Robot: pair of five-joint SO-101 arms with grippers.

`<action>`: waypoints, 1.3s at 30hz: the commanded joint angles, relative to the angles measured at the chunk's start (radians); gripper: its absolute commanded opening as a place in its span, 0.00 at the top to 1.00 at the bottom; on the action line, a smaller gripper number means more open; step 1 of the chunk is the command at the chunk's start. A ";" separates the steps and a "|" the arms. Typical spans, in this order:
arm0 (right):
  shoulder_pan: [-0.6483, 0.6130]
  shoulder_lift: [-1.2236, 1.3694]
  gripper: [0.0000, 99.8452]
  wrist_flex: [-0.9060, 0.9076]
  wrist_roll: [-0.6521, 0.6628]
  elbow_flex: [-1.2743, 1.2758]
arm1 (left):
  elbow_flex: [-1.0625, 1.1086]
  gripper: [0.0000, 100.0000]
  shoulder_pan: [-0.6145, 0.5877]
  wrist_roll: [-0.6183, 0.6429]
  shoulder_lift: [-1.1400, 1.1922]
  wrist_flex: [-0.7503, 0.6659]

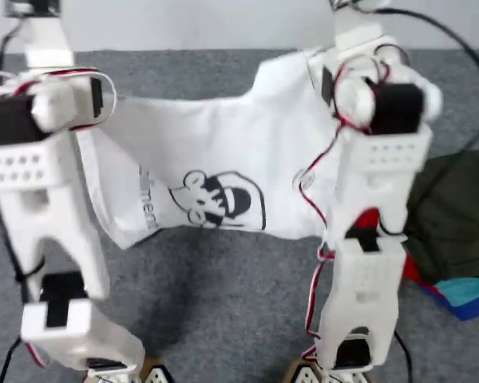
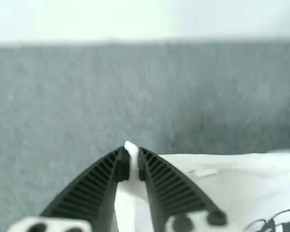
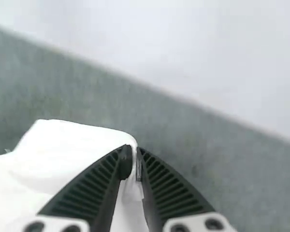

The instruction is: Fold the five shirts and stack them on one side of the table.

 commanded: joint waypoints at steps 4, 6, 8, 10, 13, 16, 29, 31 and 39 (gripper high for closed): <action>-0.022 -0.286 0.99 -0.134 -0.008 -0.034 | -0.007 0.99 -0.009 0.040 -0.196 -0.123; -0.019 -0.341 0.99 -0.156 -0.008 -0.032 | -0.007 0.99 -0.026 0.069 -0.244 -0.133; -0.019 -0.398 0.99 -0.156 -0.008 -0.034 | -0.007 0.99 -0.035 0.074 -0.295 -0.133; -0.021 -0.460 0.99 -0.157 -0.008 -0.032 | -0.005 0.99 -0.051 0.072 -0.351 -0.126; -0.022 -0.545 0.99 -0.157 -0.008 -0.029 | -0.001 0.99 -0.057 0.072 -0.436 -0.121; -0.022 -0.611 0.99 -0.156 -0.008 -0.029 | -0.001 0.99 -0.057 0.072 -0.517 -0.095; -0.022 -0.748 0.99 -0.150 -0.008 -0.028 | 0.002 0.99 -0.057 0.072 -0.729 -0.061; -0.022 -0.730 0.99 -0.150 -0.008 -0.008 | 0.024 0.99 -0.057 0.072 -0.724 -0.063; -0.024 -0.542 0.99 -0.251 -0.009 0.351 | 0.390 0.99 -0.141 0.071 -0.661 -0.209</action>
